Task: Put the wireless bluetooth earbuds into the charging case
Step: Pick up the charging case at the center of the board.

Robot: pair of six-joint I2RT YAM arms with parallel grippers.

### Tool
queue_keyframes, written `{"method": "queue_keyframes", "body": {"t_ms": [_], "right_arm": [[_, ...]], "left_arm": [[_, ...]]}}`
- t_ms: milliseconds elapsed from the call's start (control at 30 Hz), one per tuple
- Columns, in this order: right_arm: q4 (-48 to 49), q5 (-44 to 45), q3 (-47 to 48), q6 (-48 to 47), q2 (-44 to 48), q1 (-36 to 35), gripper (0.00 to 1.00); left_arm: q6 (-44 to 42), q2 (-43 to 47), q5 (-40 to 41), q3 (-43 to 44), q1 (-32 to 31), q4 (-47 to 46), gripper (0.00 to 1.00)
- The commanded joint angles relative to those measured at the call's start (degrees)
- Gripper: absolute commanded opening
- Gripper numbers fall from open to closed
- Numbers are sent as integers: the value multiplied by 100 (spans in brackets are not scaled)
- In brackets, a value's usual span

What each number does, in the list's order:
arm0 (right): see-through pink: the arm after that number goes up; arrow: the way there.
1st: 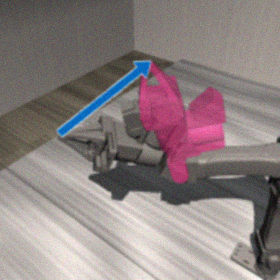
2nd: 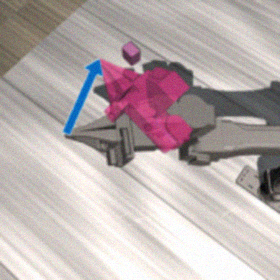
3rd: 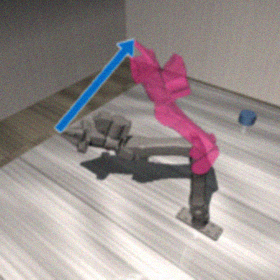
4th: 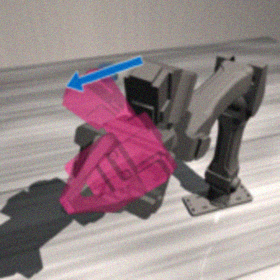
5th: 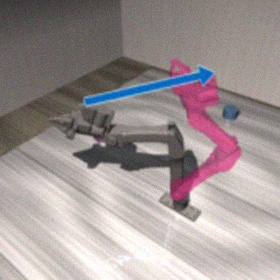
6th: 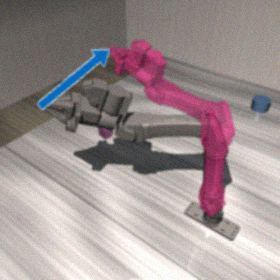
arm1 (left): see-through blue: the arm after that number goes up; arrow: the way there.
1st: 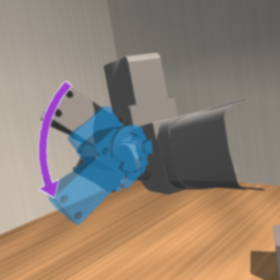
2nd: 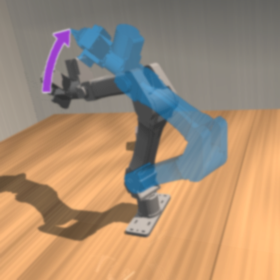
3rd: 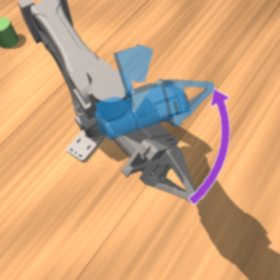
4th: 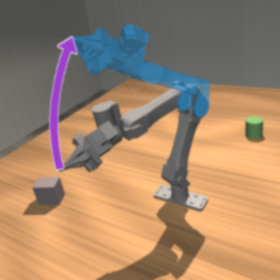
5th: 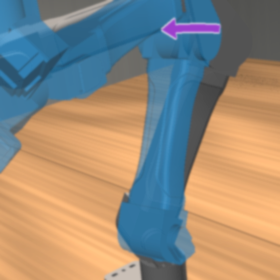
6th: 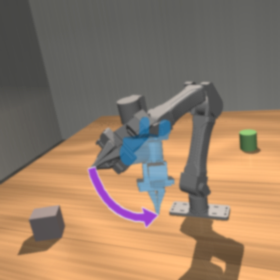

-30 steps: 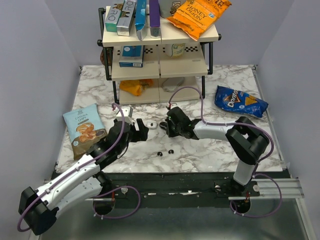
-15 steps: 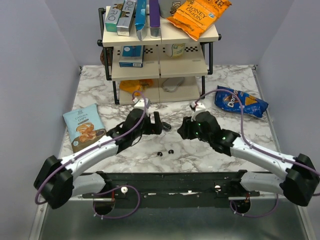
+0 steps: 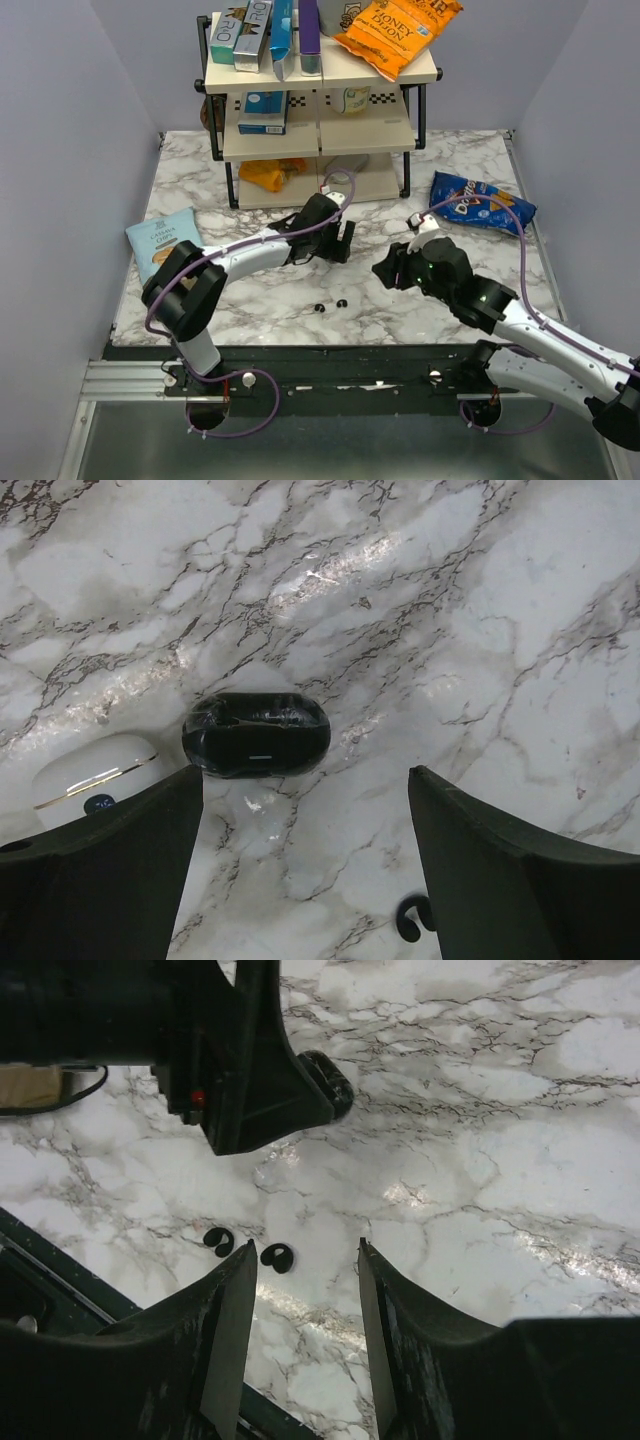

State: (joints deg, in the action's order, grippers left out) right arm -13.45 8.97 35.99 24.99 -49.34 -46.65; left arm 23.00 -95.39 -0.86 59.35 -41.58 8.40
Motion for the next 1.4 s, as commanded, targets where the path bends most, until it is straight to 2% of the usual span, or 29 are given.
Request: {"method": "queue_keyframes", "body": {"t_ms": [0, 200, 367, 500, 1033, 1367], "right_arm": [[-210, -150, -180, -38, 285, 16, 54], [-289, -141, -267, -56, 408, 16, 54], [-298, -168, -382, -3, 469, 7, 54], [-289, -229, -435, 49, 478, 7, 54], [-421, -168, -514, 49, 654, 16, 54], [-623, -89, -602, 49, 926, 16, 54]], "left_arm": [[-481, -391, 42, 498, -87, 582, 88], [-569, -655, 464, 727, -87, 733, 88], [-525, -700, 701, 692, -87, 751, 95], [-595, -761, 719, 727, -87, 759, 96], [-859, -1174, 543, 894, -87, 759, 86], [-1079, -1306, 701, 920, -131, 952, 87]]}}
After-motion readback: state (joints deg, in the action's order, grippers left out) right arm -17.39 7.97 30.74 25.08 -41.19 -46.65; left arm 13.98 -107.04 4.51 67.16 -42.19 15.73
